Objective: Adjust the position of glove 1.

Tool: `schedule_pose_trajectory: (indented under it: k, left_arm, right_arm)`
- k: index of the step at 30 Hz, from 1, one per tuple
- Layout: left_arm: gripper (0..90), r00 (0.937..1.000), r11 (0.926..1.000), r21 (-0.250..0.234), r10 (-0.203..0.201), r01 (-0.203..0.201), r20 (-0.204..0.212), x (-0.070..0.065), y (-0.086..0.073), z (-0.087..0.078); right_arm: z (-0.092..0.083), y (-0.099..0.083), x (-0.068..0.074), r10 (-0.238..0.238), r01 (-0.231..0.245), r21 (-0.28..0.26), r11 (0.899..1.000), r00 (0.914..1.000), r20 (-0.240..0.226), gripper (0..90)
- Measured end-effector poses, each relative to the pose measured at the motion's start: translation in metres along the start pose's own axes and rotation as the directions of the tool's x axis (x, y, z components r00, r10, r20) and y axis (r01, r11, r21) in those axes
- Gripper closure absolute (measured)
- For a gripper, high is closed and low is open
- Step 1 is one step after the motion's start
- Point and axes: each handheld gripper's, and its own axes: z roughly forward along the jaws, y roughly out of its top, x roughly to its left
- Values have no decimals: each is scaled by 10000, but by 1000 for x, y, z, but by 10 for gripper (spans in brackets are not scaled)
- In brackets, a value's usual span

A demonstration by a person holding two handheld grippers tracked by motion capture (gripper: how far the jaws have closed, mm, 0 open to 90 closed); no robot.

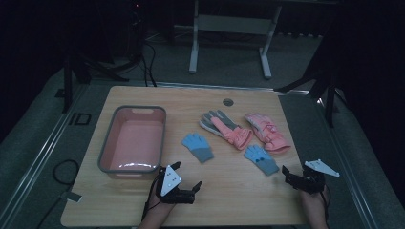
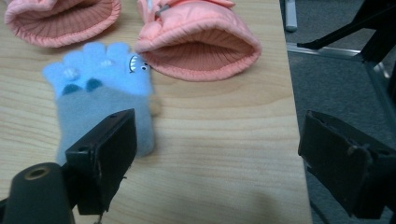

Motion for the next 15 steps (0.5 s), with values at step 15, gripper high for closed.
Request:
schedule_pose_trajectory:
  k: [15]
  left_arm:
    - [11, 9999, 10000, 15, -98, 98, 69, 1, 0, 0]
  right_arm:
    - [-23, 43, 19, -264, 264, -17, 9996, 9911, -1306, 122]
